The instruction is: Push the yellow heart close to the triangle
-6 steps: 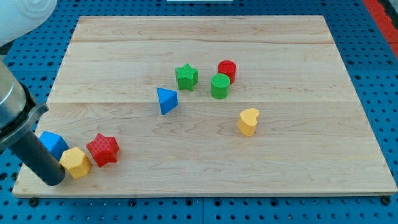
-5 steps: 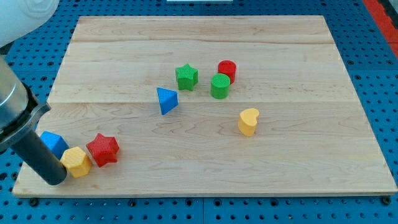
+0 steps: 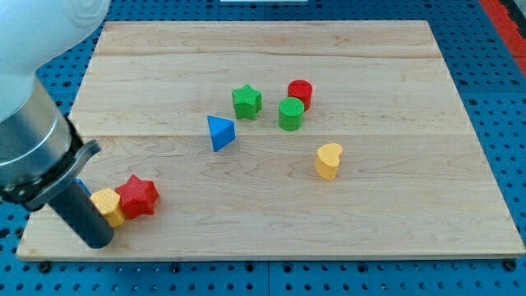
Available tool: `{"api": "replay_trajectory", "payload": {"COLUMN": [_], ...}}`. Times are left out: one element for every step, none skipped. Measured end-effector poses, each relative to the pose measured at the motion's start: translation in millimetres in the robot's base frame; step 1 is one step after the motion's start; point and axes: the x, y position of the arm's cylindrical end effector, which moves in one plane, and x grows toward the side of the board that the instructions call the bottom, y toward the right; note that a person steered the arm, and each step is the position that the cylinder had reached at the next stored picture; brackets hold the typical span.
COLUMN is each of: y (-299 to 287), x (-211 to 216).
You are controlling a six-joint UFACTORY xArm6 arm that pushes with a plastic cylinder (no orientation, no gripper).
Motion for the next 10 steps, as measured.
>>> {"api": "replay_trajectory", "payload": {"y": [3, -13, -63, -45, 57, 138, 166, 171, 220, 297], "x": [-3, 22, 23, 22, 23, 1, -33, -50, -15, -20]}}
